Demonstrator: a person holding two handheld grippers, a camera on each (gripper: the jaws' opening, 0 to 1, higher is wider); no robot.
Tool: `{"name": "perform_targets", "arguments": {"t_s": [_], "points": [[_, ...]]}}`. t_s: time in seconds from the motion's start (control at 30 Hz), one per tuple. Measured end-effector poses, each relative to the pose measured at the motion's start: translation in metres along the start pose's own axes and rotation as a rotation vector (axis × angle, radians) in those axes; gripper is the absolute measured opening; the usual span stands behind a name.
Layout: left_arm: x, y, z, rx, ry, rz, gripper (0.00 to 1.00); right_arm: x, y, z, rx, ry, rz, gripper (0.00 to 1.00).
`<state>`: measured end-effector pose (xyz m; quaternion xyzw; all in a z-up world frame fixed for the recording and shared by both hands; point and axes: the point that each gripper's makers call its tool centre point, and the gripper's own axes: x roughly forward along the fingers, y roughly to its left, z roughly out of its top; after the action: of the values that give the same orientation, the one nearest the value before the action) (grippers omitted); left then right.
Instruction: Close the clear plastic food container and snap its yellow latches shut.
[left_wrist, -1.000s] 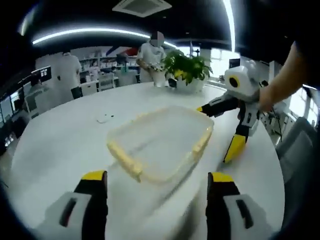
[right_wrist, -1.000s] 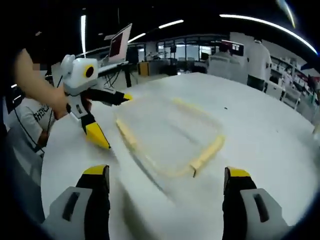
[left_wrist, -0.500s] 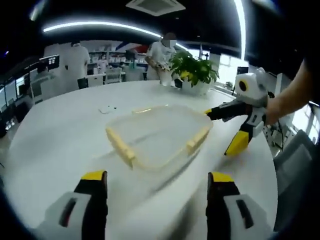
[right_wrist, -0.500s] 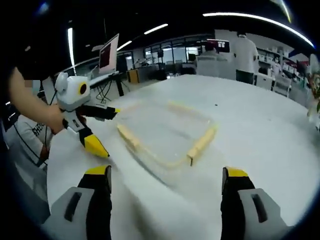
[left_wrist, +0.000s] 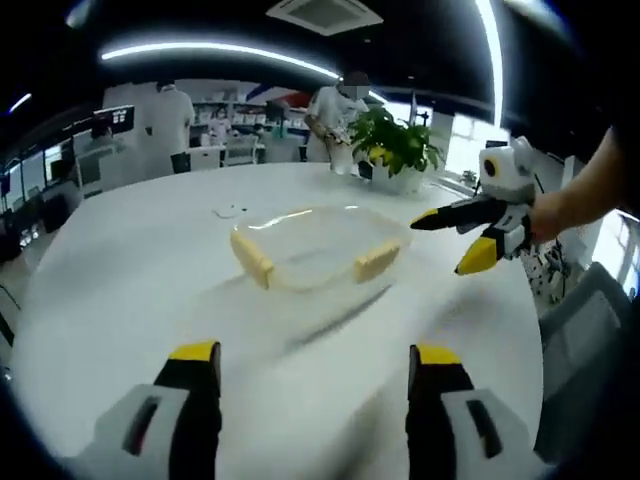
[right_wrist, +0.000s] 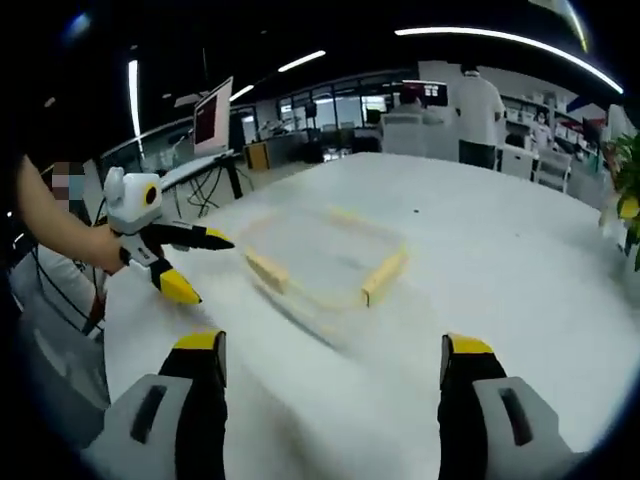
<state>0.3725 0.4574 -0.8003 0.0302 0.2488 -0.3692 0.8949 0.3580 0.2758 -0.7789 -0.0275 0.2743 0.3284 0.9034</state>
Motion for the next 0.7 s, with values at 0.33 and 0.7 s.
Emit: {"name": "perform_targets", "arguments": {"t_s": [0.33,0.7], "points": [[-0.037,0.000,-0.004,-0.133,-0.032,0.058,0.70,-0.042,0.000,-0.010,0.045,0.000,-0.041,0.84],[-0.078,-0.009,-0.012,-0.221,-0.052,0.103,0.69,-0.084,0.006,-0.022,0.091,0.000,-0.066,0.82]]}}
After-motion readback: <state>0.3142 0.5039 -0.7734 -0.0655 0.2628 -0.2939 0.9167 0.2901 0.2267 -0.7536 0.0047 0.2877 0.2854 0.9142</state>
